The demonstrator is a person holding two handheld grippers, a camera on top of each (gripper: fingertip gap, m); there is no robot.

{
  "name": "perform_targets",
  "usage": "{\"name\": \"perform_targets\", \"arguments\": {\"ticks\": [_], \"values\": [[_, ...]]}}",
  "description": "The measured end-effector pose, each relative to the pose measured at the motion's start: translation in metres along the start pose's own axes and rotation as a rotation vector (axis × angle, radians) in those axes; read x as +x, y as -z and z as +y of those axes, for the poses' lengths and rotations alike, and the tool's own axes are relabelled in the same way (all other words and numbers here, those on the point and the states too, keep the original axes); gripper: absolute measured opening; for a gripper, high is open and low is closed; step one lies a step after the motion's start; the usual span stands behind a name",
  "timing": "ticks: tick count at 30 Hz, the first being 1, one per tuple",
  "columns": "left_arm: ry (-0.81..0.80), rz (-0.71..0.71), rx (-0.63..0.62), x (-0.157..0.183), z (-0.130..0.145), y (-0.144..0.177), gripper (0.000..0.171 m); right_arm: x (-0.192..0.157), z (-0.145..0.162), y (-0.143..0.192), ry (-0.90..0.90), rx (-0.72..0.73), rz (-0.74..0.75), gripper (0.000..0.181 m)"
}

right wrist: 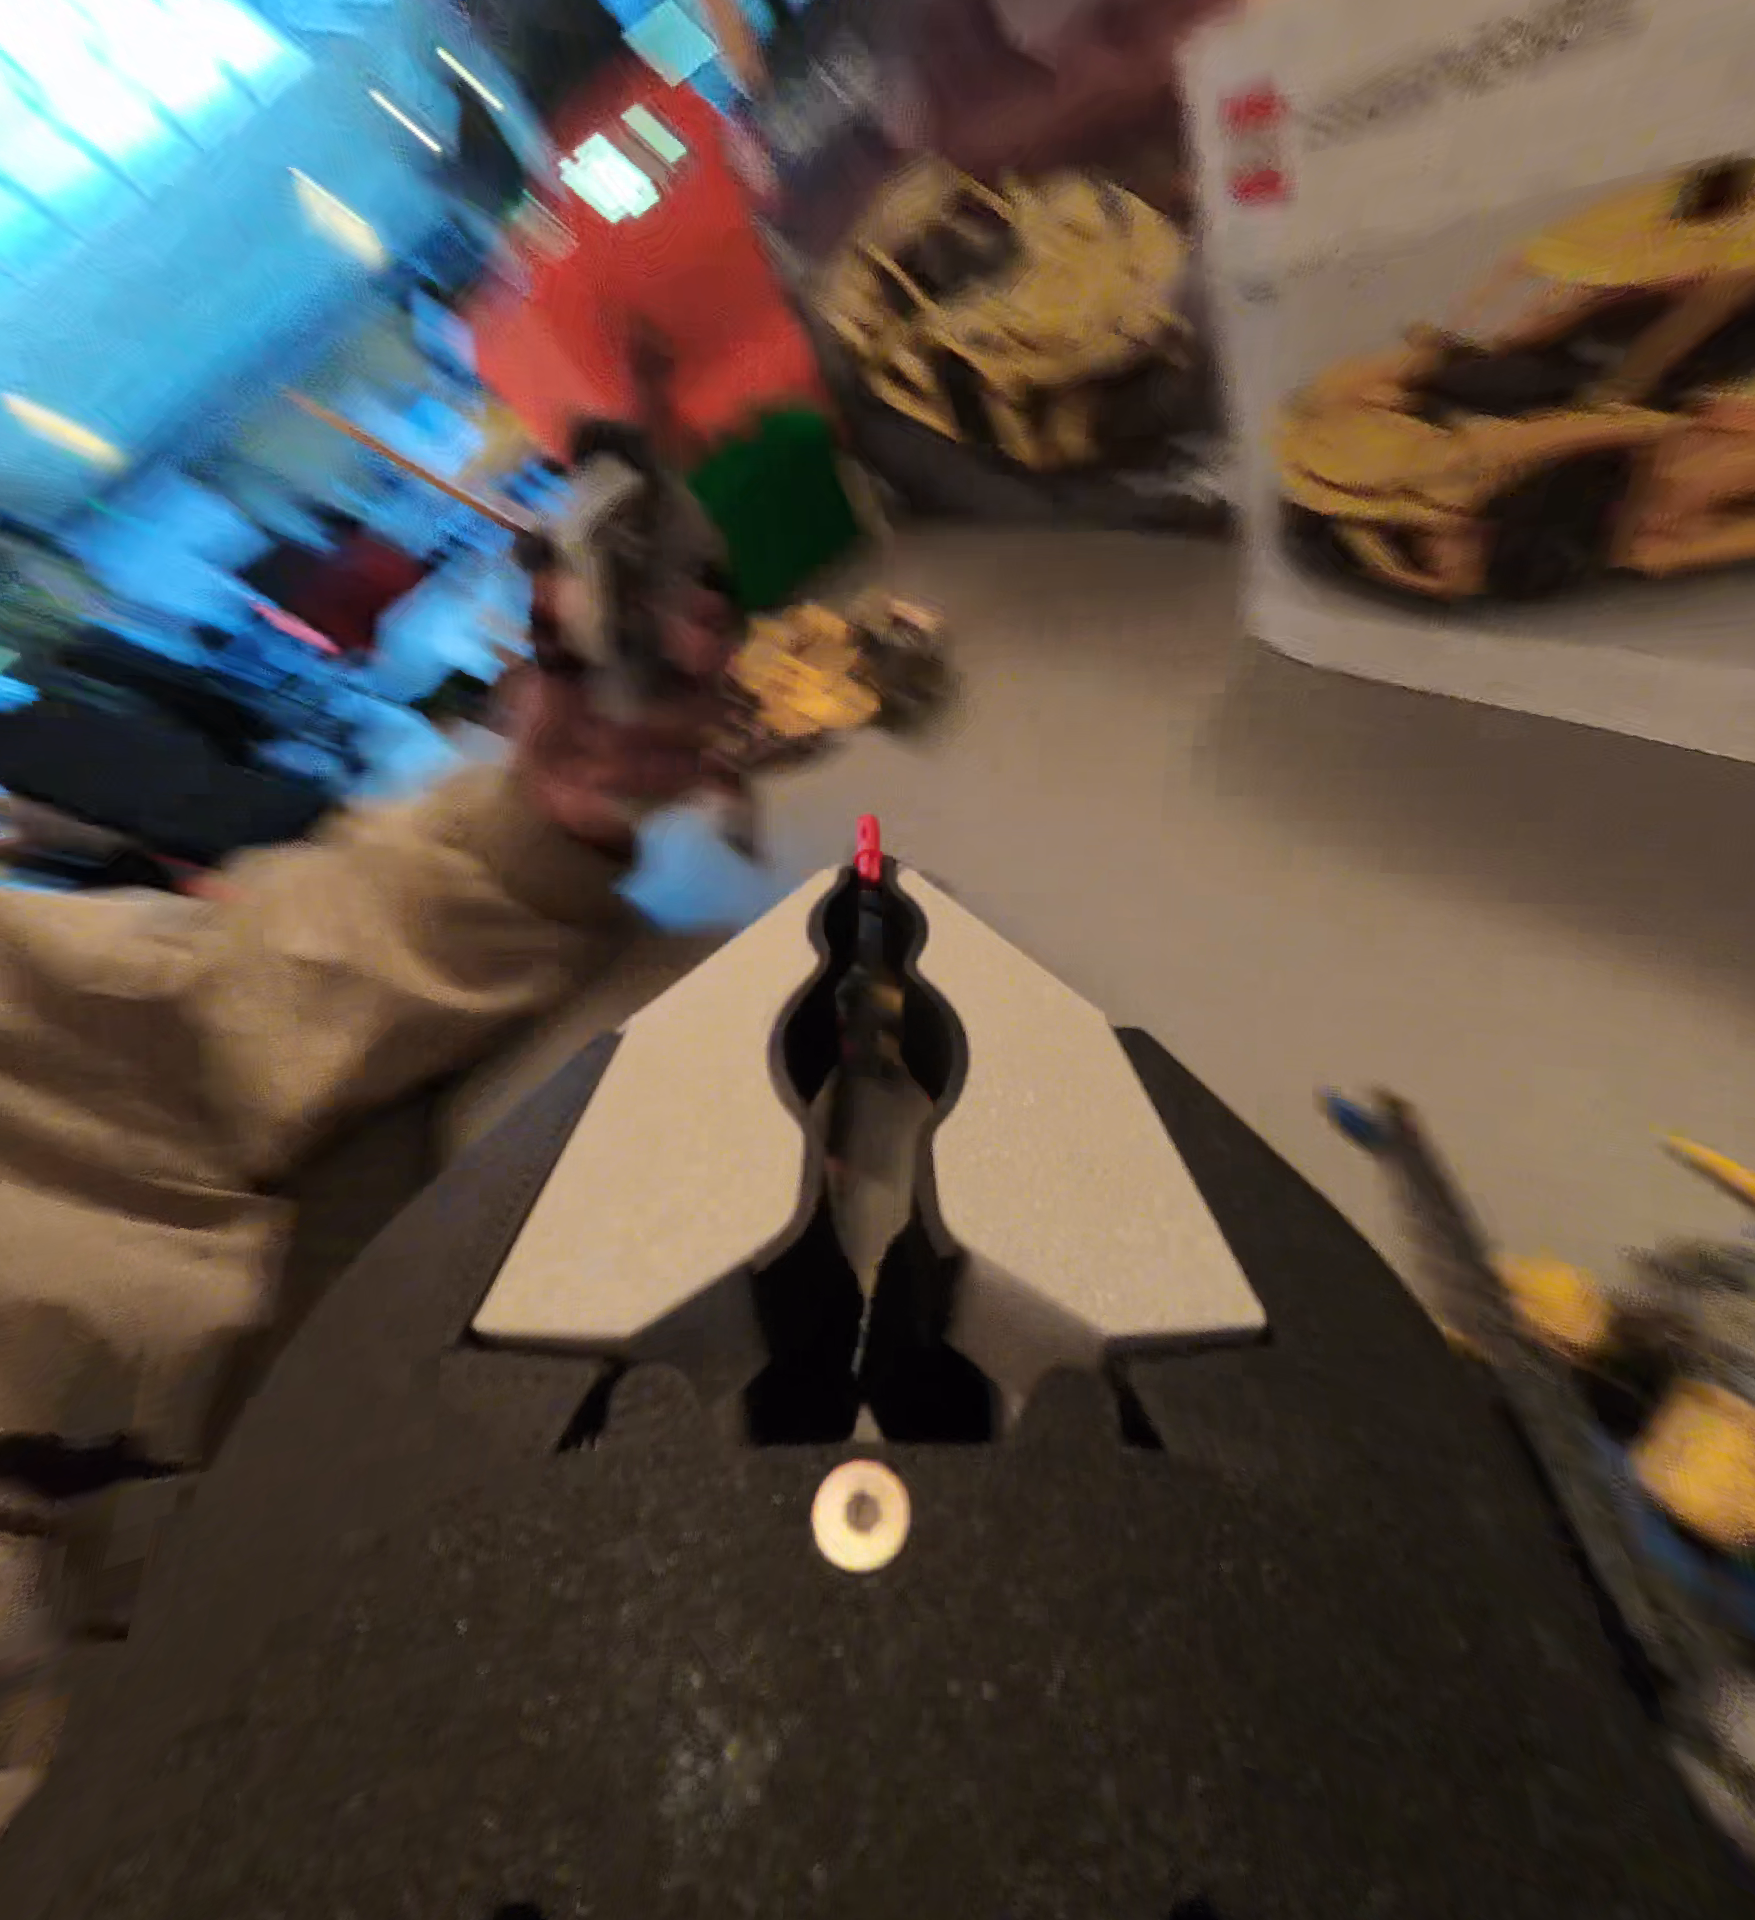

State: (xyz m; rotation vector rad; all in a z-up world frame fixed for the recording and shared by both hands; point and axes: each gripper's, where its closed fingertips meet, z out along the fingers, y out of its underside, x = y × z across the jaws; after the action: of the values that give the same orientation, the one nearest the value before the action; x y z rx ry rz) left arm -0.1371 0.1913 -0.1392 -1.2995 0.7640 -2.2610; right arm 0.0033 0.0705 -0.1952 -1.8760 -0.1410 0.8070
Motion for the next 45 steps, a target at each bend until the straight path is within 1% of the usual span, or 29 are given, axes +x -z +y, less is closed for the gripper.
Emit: {"name": "perform_targets", "arguments": {"ticks": [1,2,3,4,6,7,8,10,11,12,15,16,17,18,19,20,22,23,24,26,27,28,37,41,45], "values": [[0.037,0.025,-0.002,0.001,0.006,-0.004,0.006,0.020,0.014,0.007,0.069,-0.095,0.134,0.003],[0.070,0.054,-0.019,0.005,0.014,-0.007,0.007,0.029,0.029,0.015,0.105,-0.192,0.182,0.003],[0.086,0.063,-0.044,0.006,0.020,-0.010,0.007,0.032,0.034,0.022,0.095,-0.219,0.181,0.003],[0.073,0.047,-0.070,0.005,0.026,-0.014,0.006,0.037,0.034,0.027,0.056,-0.208,0.178,0.003],[0.023,0.029,-0.120,0.006,0.037,-0.019,0.006,0.045,0.044,0.040,-0.014,-0.250,0.171,0.003],[0.019,0.033,-0.131,0.008,0.040,-0.021,0.007,0.060,0.050,0.051,-0.005,-0.273,0.257,0.003],[0.026,0.033,-0.130,0.008,0.041,-0.022,0.007,0.080,0.057,0.065,0.024,-0.316,0.382,0.003],[0.051,0.033,-0.115,0.007,0.042,-0.022,0.006,0.107,0.074,0.095,0.064,-0.429,0.568,0.003],[0.064,0.029,-0.111,0.005,0.043,-0.023,0.006,0.114,0.077,0.102,0.069,-0.441,0.614,0.004],[0.072,0.021,-0.110,0.003,0.044,-0.023,0.006,0.116,0.076,0.104,0.069,-0.425,0.622,0.012],[0.080,0.016,-0.120,0.000,0.049,-0.026,0.006,0.111,0.053,0.091,0.080,-0.314,0.603,0.021],[0.076,0.019,-0.127,0.001,0.052,-0.028,0.006,0.102,0.041,0.081,0.114,-0.260,0.570,0.024],[0.066,0.028,-0.136,0.003,0.055,-0.030,0.007,0.084,0.028,0.063,0.152,-0.188,0.487,0.024],[0.056,0.038,-0.146,0.006,0.059,-0.033,0.007,0.057,0.016,0.041,0.179,-0.108,0.344,0.024],[0.046,0.046,-0.160,0.009,0.063,-0.036,0.007,0.026,0.008,0.019,0.159,-0.033,0.176,0.023],[0.037,0.056,-0.180,0.012,0.069,-0.039,0.007,-0.003,0.005,-0.001,0.101,0.005,0.013,0.024],[0.020,0.071,-0.233,0.017,0.083,-0.045,0.007,-0.046,0.012,-0.035,-0.049,-0.003,-0.242,0.029],[0.008,0.071,-0.256,0.018,0.090,-0.048,0.007,-0.061,0.017,-0.049,-0.093,-0.021,-0.320,0.031],[-0.001,0.075,-0.275,0.019,0.095,-0.050,0.007,-0.069,0.021,-0.060,-0.110,-0.042,-0.362,0.030],[-0.005,0.073,-0.301,0.020,0.103,-0.053,0.007,-0.078,0.027,-0.072,-0.103,-0.062,-0.395,0.022],[-0.010,0.066,-0.313,0.020,0.107,-0.054,0.007,-0.080,0.027,-0.074,-0.104,-0.062,-0.408,0.012],[-0.017,0.059,-0.324,0.019,0.109,-0.055,0.007,-0.082,0.028,-0.075,-0.106,-0.062,-0.416,0.007],[-0.032,0.023,-0.319,0.014,0.111,-0.057,0.007,-0.077,0.029,-0.075,-0.153,-0.052,-0.412,0.006],[0.001,0.069,-0.342,0.020,0.112,-0.054,0.012,-0.077,0.022,-0.070,-0.182,-0.015,-0.443,0.006],[-0.084,0.040,-0.394,0.018,0.118,-0.054,0.007,-0.077,0.022,-0.070,-0.191,-0.013,-0.440,0.006]]}}
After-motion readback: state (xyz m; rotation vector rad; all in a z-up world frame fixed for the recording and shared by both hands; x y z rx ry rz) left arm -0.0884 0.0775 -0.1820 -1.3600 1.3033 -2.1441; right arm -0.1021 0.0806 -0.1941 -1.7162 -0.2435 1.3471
